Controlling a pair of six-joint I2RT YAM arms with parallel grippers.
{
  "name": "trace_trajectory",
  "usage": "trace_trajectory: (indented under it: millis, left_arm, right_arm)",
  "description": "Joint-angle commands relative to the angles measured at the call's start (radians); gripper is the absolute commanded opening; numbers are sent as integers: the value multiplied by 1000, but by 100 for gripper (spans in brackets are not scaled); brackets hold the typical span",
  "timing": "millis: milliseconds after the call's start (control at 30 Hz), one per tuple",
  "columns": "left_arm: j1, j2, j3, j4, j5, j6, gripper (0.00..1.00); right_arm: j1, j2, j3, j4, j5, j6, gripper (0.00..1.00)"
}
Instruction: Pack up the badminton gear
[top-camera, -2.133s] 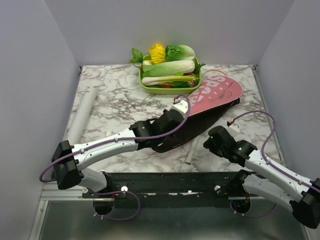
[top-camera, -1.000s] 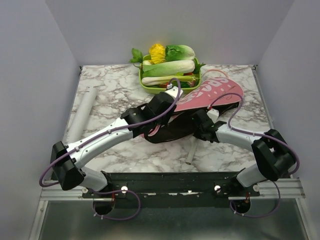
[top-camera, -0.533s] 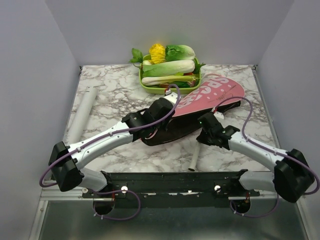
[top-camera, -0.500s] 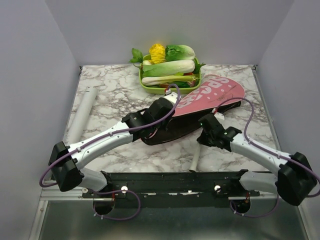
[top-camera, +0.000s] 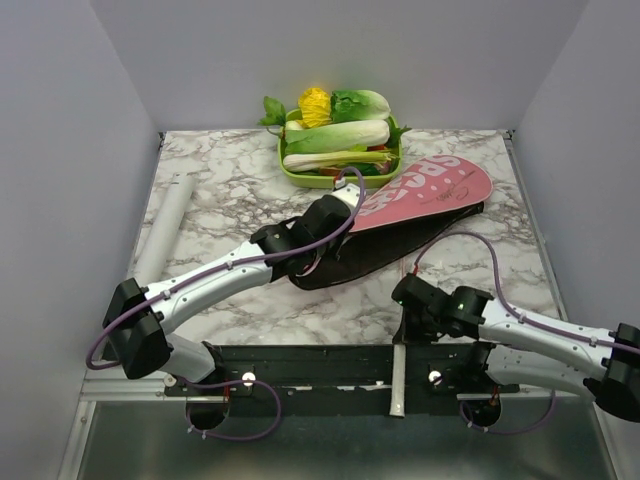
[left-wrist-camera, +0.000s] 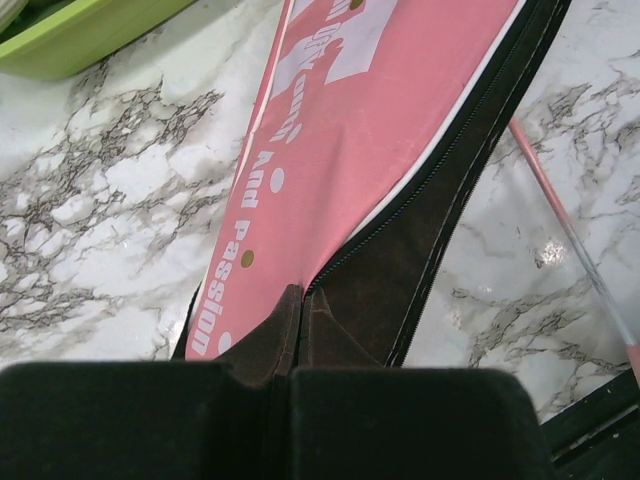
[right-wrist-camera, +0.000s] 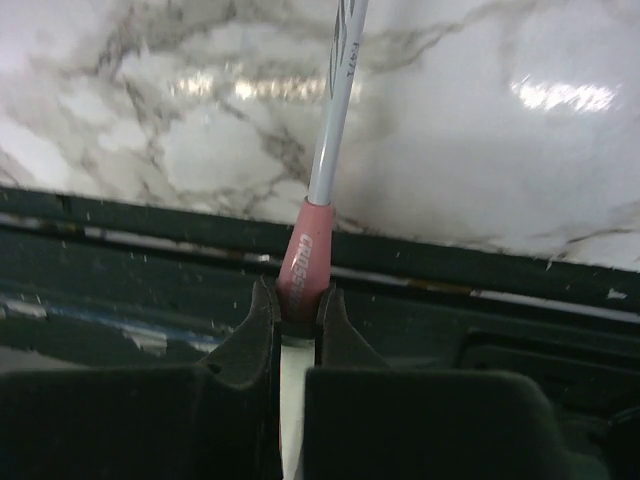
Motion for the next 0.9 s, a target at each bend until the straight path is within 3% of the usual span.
trace_trajectory:
  millis: [0,200,233,367,600,867]
  left_arm:
    - [-3,-7,-15,65,12,-30,0]
    - [-6,-22,-56,84,10,-41,0]
    - [-8,-24,-59,82,12,-42,0]
    - [-8,-24,-70,85,13,-45,0]
    - [-9,-31,-87,85,13,-50,0]
    - [-9,-47,-98,64,0,-44,0]
  right_arm:
    - [80,-5,-9,2,-184,-1,1]
    - [126,58,-55,71,-275,-21,25]
    - [127,70,-55,85,-275,-21,36]
    - [129,110,7,75,-197,-1,52]
    - [129,110,136,-33,71,58,61]
    - [52,340,310,-68,305,0,64]
